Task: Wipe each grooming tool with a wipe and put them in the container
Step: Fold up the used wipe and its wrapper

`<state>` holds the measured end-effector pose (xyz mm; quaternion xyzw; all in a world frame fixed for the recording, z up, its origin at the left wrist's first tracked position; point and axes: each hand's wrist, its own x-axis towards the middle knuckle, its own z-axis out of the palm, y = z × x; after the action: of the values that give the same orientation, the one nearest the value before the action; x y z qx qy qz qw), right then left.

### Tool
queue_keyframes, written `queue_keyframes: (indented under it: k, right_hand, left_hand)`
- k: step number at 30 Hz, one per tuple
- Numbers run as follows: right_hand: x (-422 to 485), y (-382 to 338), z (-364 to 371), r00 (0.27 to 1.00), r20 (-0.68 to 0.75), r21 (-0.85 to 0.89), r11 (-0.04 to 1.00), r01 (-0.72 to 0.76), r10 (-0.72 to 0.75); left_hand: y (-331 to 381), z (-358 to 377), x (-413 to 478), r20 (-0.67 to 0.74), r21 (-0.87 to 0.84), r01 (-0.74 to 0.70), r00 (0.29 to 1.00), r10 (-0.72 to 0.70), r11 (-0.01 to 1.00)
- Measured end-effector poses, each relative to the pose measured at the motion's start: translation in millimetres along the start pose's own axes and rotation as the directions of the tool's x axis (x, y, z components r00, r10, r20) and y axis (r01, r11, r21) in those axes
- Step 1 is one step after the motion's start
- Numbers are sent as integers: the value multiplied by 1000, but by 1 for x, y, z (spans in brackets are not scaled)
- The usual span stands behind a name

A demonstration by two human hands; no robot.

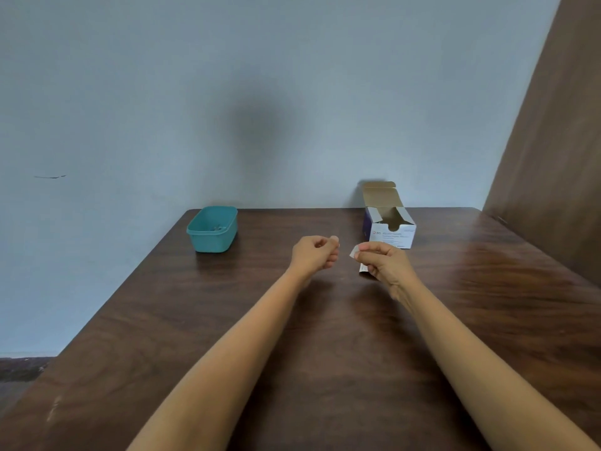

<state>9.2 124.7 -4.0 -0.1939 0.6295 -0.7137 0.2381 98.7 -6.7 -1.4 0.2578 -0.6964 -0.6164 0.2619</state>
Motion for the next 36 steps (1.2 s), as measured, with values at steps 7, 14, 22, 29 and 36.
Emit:
queue_keyframes:
  k: [7, 14, 22, 29, 36]
  right_hand:
    - [2, 8, -24, 988, -149, 7, 999, 51, -49]
    - [14, 13, -37, 970, -245, 38, 999, 1, 8]
    - [14, 15, -34, 959, -282, 70, 997, 31, -10]
    - [8, 8, -24, 977, -211, 181, 982, 57, -17]
    - [5, 10, -20, 958, -267, 112, 984, 142, -108]
  left_hand:
    - [-16, 22, 5, -14, 432, -64, 997, 78, 899]
    - [-12, 59, 7, 25, 713, -42, 999, 35, 700]
    - [-22, 75, 9, 19, 595, -82, 996, 88, 800]
    - [-22, 66, 0, -156, -12, -117, 981, 113, 993]
    - [-16, 63, -10, 181, -502, 55, 983, 42, 863]
